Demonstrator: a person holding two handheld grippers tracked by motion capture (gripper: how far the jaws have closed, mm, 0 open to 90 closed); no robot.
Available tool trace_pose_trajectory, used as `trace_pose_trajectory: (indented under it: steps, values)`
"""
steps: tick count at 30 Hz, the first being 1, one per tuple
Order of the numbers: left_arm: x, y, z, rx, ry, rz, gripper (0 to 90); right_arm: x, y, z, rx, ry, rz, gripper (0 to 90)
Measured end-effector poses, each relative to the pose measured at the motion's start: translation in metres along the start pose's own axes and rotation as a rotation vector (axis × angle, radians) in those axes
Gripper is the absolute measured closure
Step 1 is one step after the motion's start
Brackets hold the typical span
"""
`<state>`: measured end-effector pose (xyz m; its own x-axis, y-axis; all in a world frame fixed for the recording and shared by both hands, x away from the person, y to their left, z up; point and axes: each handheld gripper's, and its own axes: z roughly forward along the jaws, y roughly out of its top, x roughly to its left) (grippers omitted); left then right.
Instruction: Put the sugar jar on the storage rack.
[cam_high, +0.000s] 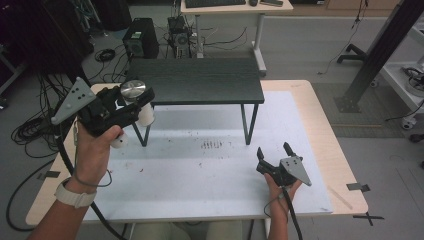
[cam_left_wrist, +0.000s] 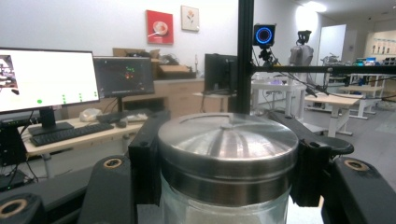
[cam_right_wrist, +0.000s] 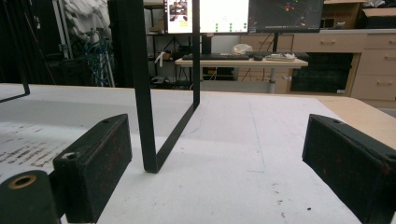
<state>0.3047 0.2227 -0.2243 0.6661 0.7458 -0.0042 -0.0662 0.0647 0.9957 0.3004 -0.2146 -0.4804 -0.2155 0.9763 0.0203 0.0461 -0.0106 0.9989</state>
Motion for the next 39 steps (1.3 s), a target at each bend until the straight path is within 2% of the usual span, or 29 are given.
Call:
trace_pose_trajectory:
  steps: [9, 17, 28, 37, 39]
  values:
    - [0.013, 0.014, 0.024, -0.004, 0.008, -0.016, 42.0, 0.000, 0.000, 0.000, 0.000, 0.001, 0.001, 8.6]
    - [0.022, 0.022, 0.055, -0.008, 0.020, -0.016, 42.0, -0.001, 0.000, 0.000, -0.001, 0.001, -0.003, 8.6]
    - [0.031, 0.018, 0.083, -0.002, 0.030, -0.029, 42.0, -0.001, 0.000, 0.000, 0.000, 0.001, -0.002, 8.7]
    - [0.046, 0.008, 0.114, 0.054, 0.069, -0.018, 42.0, -0.001, 0.000, 0.000, -0.001, 0.000, -0.002, 8.7]
    - [0.047, 0.007, 0.116, 0.060, 0.072, -0.018, 42.0, -0.001, 0.000, 0.000, -0.002, 0.000, -0.002, 8.7]
